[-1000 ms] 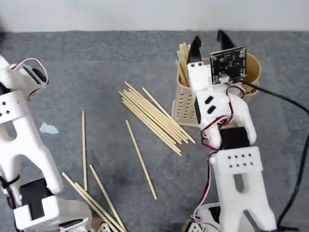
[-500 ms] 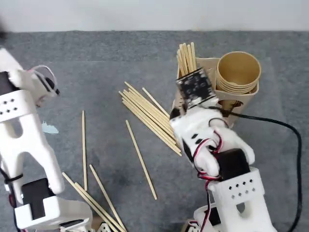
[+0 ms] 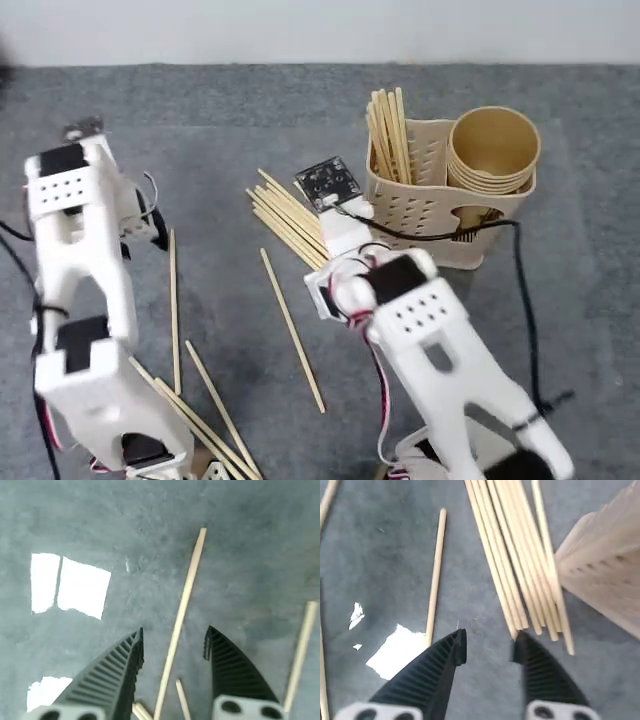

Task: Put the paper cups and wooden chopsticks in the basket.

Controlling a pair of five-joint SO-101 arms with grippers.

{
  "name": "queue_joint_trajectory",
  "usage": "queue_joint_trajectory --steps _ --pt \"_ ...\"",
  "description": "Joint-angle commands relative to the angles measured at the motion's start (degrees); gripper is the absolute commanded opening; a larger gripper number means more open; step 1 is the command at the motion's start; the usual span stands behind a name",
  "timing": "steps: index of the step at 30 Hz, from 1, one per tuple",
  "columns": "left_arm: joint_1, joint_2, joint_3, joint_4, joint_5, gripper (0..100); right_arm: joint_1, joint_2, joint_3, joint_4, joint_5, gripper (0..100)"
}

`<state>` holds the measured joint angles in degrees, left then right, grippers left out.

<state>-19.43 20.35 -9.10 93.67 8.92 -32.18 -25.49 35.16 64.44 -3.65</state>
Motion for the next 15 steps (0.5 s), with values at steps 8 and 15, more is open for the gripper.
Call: queue_joint_trajectory --steps 8,15 --pt "0.8 13.9 -12.1 -0.9 -2.2 19 -3.5 14.7 -3.0 -9.5 -1.6 23.1" --pt "3.9 24.5 -17.5 -1.0 -1.8 19 -3.5 15.8 -3.1 -9.5 -1.7 23.1"
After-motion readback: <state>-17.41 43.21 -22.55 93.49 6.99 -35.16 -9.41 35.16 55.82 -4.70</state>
